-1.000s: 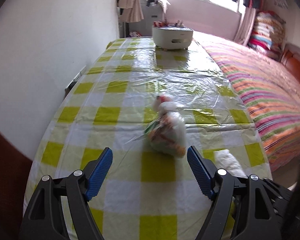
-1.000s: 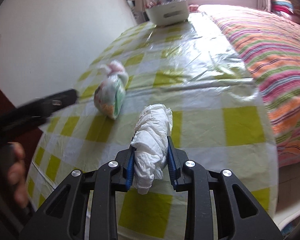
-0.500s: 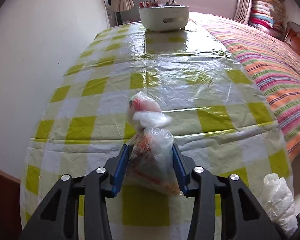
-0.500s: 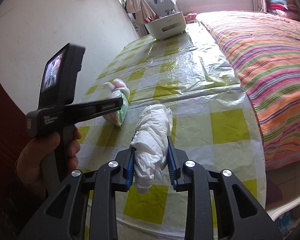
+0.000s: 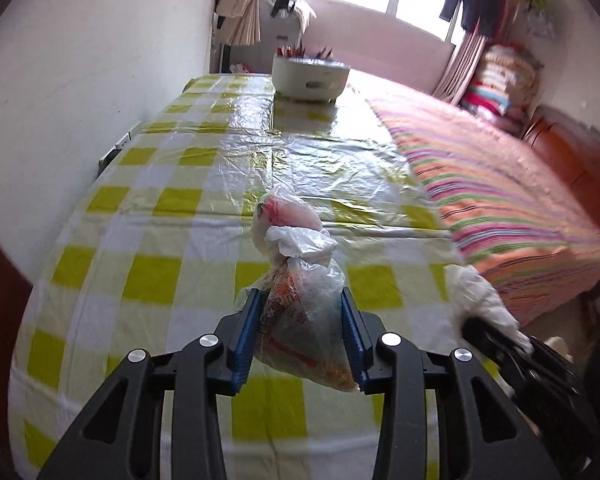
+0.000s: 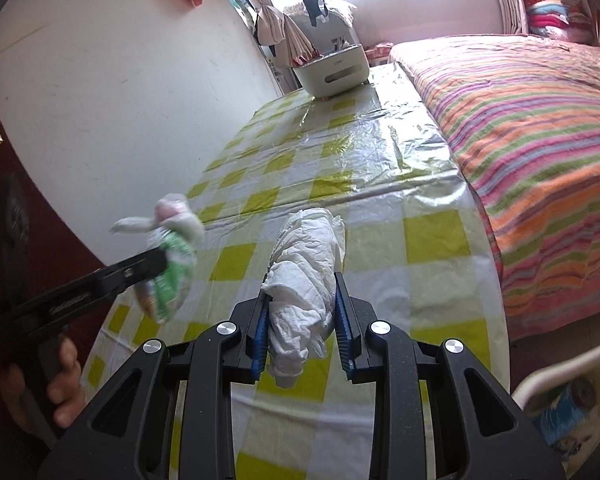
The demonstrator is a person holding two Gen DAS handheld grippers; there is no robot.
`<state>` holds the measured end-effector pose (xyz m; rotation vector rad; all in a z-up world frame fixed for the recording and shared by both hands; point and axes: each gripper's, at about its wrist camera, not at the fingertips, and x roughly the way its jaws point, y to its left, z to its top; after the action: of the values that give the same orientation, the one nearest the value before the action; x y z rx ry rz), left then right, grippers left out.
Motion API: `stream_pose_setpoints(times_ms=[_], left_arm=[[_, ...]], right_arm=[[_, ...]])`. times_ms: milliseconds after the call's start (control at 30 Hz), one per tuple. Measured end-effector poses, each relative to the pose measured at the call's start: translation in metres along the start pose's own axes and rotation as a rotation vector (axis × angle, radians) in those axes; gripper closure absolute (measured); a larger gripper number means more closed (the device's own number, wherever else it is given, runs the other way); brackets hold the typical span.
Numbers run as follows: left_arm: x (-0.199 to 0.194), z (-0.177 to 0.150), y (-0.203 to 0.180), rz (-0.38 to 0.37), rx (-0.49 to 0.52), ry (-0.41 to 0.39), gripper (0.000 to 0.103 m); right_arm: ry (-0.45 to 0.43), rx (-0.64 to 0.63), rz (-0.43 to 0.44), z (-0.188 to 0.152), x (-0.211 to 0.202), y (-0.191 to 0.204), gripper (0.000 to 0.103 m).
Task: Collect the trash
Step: 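Carry the tissue and snack bag with both tools over the cream bin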
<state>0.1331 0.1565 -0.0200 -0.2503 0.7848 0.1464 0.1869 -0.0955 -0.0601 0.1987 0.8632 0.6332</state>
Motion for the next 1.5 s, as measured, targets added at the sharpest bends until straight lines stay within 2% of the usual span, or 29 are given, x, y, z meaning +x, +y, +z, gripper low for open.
stream_pose_setpoints(times_ms=[67, 200, 367, 567, 800, 1500], left_arm=[[-0.016, -0.015, 0.003, -0.009, -0.012, -0.017, 0.066], [-0.030, -0.036, 0.001, -0.036, -0.005, -0.003, 0.066], [-0.042, -0.054, -0.013, -0.044, 0.071, -0.006, 0.065], [-0.044, -0.059, -0.024, -0.070, 0.104, 0.001, 0.065], [-0.046, -0.060, -0.038, -0.103, 0.118, 0.000, 0.065], [-0.043, -0.074, -0.100, -0.195, 0.226, 0.033, 0.065]], right_arm=[[-0.004, 0.012, 0.017, -0.009, -0.009, -0.001, 0.076], [-0.026, -0.004, 0.020, -0.025, -0.030, 0.001, 0.076], [-0.065, 0.020, 0.043, -0.043, -0.057, -0.001, 0.076], [-0.080, 0.040, 0.038, -0.058, -0.067, -0.004, 0.075], [-0.122, 0.026, 0.003, -0.048, -0.083, -0.008, 0.074], [-0.215, 0.103, -0.064, -0.062, -0.121, -0.045, 0.074]])
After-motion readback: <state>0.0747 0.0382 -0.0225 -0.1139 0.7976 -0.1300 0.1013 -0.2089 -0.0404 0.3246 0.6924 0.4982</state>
